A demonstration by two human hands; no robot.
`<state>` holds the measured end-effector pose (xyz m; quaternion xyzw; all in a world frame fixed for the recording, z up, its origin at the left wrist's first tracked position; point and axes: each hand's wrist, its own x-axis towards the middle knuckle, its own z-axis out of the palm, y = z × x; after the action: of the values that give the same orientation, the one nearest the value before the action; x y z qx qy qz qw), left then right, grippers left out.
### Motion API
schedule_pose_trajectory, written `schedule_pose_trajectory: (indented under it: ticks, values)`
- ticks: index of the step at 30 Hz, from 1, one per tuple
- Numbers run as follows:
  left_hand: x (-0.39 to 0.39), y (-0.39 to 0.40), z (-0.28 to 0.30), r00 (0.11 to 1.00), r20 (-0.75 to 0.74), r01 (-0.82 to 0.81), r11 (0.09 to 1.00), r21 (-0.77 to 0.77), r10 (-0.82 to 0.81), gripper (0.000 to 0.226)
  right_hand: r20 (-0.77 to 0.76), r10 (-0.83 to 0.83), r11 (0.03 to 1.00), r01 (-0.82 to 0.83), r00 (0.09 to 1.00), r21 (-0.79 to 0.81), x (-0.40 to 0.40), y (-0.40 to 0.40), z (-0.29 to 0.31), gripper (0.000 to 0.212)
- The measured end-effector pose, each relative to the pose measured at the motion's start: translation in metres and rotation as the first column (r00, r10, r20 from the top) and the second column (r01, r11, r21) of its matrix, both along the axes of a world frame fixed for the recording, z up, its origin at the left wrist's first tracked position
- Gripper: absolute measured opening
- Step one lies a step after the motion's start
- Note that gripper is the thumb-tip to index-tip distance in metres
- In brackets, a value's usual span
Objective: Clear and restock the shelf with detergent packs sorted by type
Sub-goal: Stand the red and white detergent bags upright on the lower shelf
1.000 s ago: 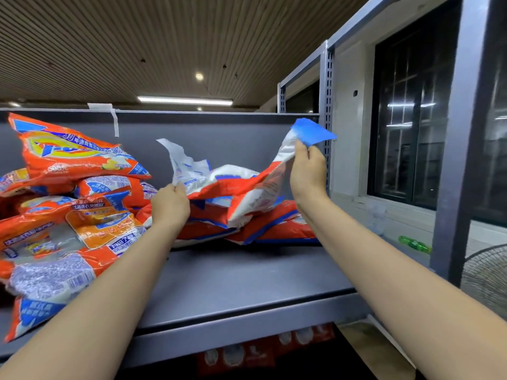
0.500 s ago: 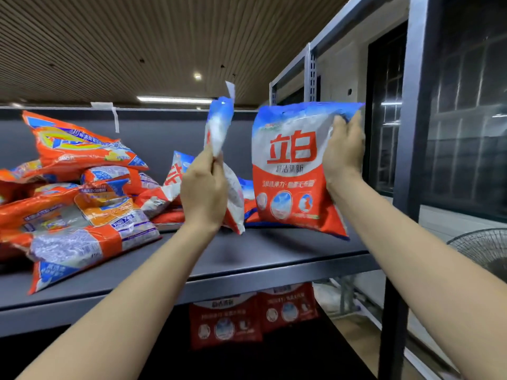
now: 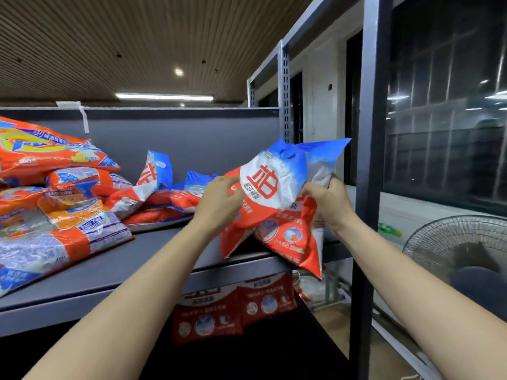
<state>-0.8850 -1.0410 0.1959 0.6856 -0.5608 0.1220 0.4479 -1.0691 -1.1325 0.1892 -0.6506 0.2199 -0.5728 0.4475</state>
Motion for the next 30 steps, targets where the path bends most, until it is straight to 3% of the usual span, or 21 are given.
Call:
schedule_pose_trajectory:
  ticks: [5,7,11,15,18,21,25,28,30]
  values:
    - [0.027,-0.030,0.011,0.985,-0.068,-0.137,0.965,0.223,0.156,0.032,-0.227,0.100,0.995,-0.100,0.969,0.012,-0.012,-0.003,-0.004,0.024]
    - [0.032,-0.042,0.014,0.985,-0.059,-0.133,0.940,0.315,0.159,0.044,-0.294,0.088,0.996,-0.081,0.952,0.038,-0.012,-0.009,-0.007,0.020]
    - [0.044,-0.054,0.024,0.983,-0.133,-0.062,0.916,0.397,0.124,0.072,-0.356,-0.017,0.999,0.025,0.934,0.019,-0.001,-0.019,-0.012,0.034]
    - [0.054,-0.053,0.028,0.974,-0.012,-0.192,0.851,0.489,0.226,0.066,-0.364,-0.102,0.994,0.111,0.926,0.002,0.007,-0.044,-0.015,0.020]
    - [0.059,-0.050,0.029,0.974,-0.055,-0.160,0.836,0.525,0.221,0.062,-0.414,-0.152,0.983,0.182,0.898,0.033,0.004,-0.040,-0.007,0.043]
    - [0.066,-0.042,0.023,0.963,-0.175,-0.095,0.866,0.492,0.205,0.058,-0.486,-0.137,0.955,0.246,0.863,0.168,-0.005,-0.024,0.002,0.040]
    - [0.063,-0.025,0.015,0.972,-0.184,-0.072,0.934,0.351,0.144,0.014,-0.460,-0.139,0.924,0.282,0.877,0.259,-0.010,-0.021,0.000,0.018]
    - [0.053,-0.002,0.009,0.958,0.016,-0.282,0.926,0.253,0.287,0.018,-0.306,-0.186,0.914,0.278,0.934,0.294,-0.009,-0.008,-0.005,0.001]
    - [0.046,0.019,0.004,0.911,0.011,-0.408,0.901,0.147,0.412,0.025,-0.210,-0.172,0.912,0.236,0.963,0.336,-0.009,0.005,-0.006,0.017]
